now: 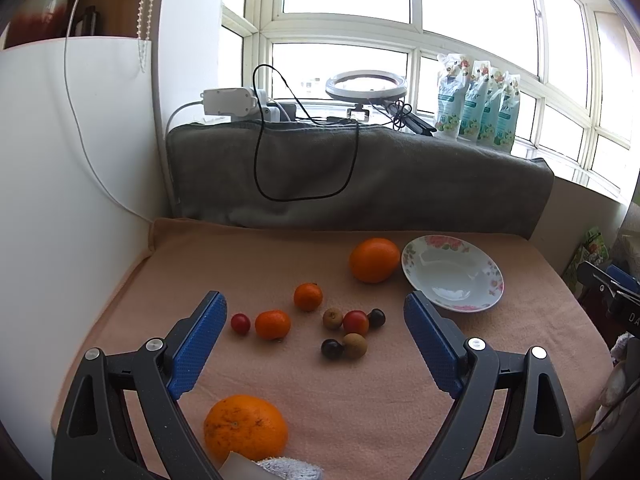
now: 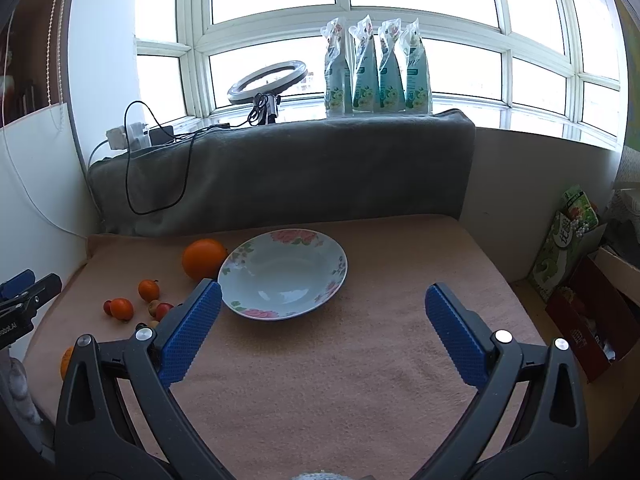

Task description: Organize fruits

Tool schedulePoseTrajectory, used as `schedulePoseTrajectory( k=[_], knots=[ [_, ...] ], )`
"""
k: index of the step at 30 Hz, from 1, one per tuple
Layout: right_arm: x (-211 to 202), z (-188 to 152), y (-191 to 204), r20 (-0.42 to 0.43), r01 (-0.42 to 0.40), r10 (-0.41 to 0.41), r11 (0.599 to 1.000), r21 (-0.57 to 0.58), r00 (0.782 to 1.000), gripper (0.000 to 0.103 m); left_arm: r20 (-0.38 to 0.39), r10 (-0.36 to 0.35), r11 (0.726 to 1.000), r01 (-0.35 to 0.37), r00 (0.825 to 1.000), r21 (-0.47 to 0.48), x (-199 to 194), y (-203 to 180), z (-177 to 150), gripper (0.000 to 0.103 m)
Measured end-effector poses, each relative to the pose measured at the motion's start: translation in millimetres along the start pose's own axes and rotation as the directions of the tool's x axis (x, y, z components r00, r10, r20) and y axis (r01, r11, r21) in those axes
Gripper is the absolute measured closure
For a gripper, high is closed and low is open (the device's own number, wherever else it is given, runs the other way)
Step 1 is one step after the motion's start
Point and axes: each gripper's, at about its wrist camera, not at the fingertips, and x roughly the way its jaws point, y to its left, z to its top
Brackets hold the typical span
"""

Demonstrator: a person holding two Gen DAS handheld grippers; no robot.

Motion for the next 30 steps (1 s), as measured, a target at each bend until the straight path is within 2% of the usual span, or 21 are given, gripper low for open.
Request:
schedulePoseTrajectory(
  k=[30],
  knots=[
    [1.8, -1.0, 1.6, -0.013, -0.014, 0.014, 1.0, 0.004, 1.0, 0.0, -0.001, 0.001, 1.0, -0.001, 1.0, 0.0, -0.3, 0.8, -0.5, 0.012]
  ],
)
